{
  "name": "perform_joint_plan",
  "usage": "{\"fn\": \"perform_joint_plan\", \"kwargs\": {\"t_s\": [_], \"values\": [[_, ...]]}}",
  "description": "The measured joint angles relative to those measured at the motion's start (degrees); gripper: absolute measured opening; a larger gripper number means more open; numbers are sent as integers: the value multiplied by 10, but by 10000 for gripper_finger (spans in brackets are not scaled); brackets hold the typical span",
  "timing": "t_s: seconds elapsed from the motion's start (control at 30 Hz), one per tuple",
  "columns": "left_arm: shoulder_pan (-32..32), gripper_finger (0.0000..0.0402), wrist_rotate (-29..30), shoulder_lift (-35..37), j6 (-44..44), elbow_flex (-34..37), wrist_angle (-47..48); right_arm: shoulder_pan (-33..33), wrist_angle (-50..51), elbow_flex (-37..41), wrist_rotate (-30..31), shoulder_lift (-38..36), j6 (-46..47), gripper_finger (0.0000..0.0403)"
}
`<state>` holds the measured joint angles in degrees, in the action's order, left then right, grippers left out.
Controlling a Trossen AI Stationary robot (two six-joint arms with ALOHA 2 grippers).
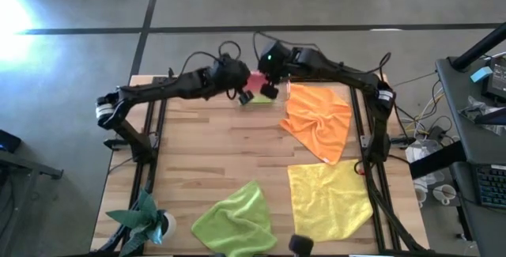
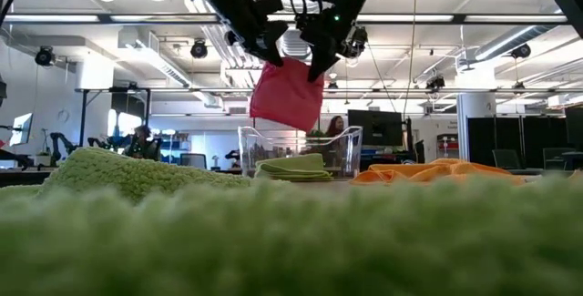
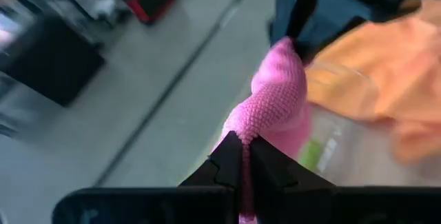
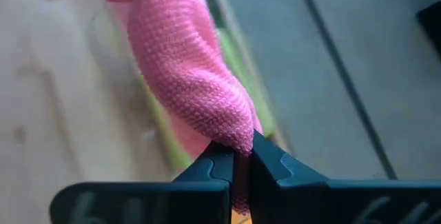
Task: Fold microfiber towels
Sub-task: Put the pink microfiber towel into the transparent bin
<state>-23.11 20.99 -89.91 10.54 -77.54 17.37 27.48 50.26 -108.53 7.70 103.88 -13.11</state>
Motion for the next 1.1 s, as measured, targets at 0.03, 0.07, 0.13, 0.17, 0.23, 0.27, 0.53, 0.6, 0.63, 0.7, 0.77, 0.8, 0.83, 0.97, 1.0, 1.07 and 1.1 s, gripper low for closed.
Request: {"fn": "perform_joint_plan", "kwargs": {"t_s": [0.03,0.07,0.13,0.17,0.23,0.27,0.53,0.6,0.63,0.7,0.77,0.8,0.83,0.97,1.0,1.07,1.1], "values": [[-9,0,0,-3,15,-1,-15,7,-13,0,0,0,-5,9],[-18,0,0,-5,29,-2,-30,14,-28,0,0,0,-11,9],[-38,0,-2,-12,50,-2,-57,28,-52,1,0,1,-23,9],[-47,0,-2,-17,62,-2,-79,34,-69,1,1,3,-30,9],[-65,0,-5,-28,86,-2,-121,48,-104,1,9,7,-41,9],[-75,0,-10,-34,97,-2,-134,55,-115,1,13,10,-46,9],[-137,0,-21,-104,173,-11,-256,106,-203,1,53,42,-98,9],[-148,0,-26,-124,175,-21,-264,114,-209,1,53,50,-105,9],[-153,0,-32,-133,175,-23,-263,118,-210,1,51,54,-107,9],[-159,0,-48,-150,174,-24,-259,121,-195,1,48,66,-114,9],[-159,0,-71,-158,174,-22,-225,121,-152,1,27,79,-115,9],[-159,0,-84,-159,173,-20,-196,121,-128,1,11,86,-111,9],[-157,0,-96,-159,172,-19,-168,120,-103,1,-6,91,-105,9],[-143,0,-134,-155,170,-19,-67,107,-28,1,-48,110,-94,9],[-140,0,-141,-153,170,-19,-51,103,-20,1,-57,113,-94,9],[-137,0,-156,-150,169,-20,-24,97,-7,1,-79,116,-94,9],[-135,0,-165,-150,169,-20,-16,94,-3,2,-89,116,-94,9]]}}
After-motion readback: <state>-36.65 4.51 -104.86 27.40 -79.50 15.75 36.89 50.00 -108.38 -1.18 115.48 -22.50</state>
